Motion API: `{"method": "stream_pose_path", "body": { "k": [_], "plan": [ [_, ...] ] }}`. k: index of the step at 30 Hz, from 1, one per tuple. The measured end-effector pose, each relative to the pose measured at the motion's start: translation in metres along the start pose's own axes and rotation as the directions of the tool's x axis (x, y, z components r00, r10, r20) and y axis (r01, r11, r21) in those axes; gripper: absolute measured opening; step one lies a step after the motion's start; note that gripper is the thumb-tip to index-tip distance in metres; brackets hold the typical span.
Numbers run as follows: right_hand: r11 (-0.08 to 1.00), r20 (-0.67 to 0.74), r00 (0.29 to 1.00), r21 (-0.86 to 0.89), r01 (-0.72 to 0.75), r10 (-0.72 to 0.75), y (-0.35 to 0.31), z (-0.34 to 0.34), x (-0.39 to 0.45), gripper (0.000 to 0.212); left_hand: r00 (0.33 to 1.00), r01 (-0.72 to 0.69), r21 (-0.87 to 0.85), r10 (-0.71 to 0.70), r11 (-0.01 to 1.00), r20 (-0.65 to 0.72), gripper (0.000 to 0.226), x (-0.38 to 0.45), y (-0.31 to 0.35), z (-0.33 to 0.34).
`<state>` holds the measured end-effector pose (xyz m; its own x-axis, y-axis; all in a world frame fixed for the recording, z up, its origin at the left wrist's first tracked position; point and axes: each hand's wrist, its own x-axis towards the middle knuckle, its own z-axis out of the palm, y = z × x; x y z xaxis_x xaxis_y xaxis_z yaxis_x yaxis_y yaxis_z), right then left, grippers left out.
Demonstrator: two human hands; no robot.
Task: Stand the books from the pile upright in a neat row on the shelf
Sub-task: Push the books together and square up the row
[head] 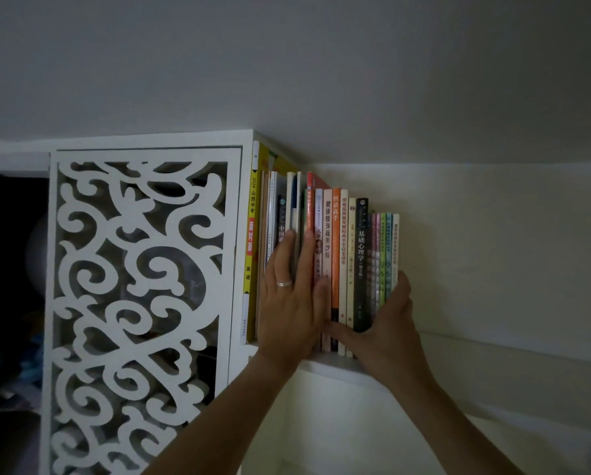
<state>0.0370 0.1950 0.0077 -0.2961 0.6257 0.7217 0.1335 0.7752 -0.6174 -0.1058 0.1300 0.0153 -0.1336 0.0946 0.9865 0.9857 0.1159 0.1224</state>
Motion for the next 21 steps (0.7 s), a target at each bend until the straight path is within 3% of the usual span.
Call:
{"method": "stream_pose_path", "body": {
  "k": [3,9,21],
  "plan": [
    [1.0,-0.026,1.0,-0.02,0.014,-0.015,-0.005,0.0,-0.003,0.154,0.999,-0.003,-0.077,0.0,0.997,-0.037,0.06,-0.002,-0.001,0.0],
    [0.952,-0.128,0.986,-0.3,0.063,-0.106,-0.005,0.004,-0.009,0.151,0.99,0.082,-0.166,-0.099,0.983,-0.102,0.058,-0.007,-0.004,0.0],
    [0.968,-0.183,0.978,-0.247,0.051,-0.099,-0.016,0.016,-0.014,0.151,0.987,0.092,-0.305,-0.127,0.948,-0.097,0.049,-0.007,-0.007,-0.001]
  ]
}}
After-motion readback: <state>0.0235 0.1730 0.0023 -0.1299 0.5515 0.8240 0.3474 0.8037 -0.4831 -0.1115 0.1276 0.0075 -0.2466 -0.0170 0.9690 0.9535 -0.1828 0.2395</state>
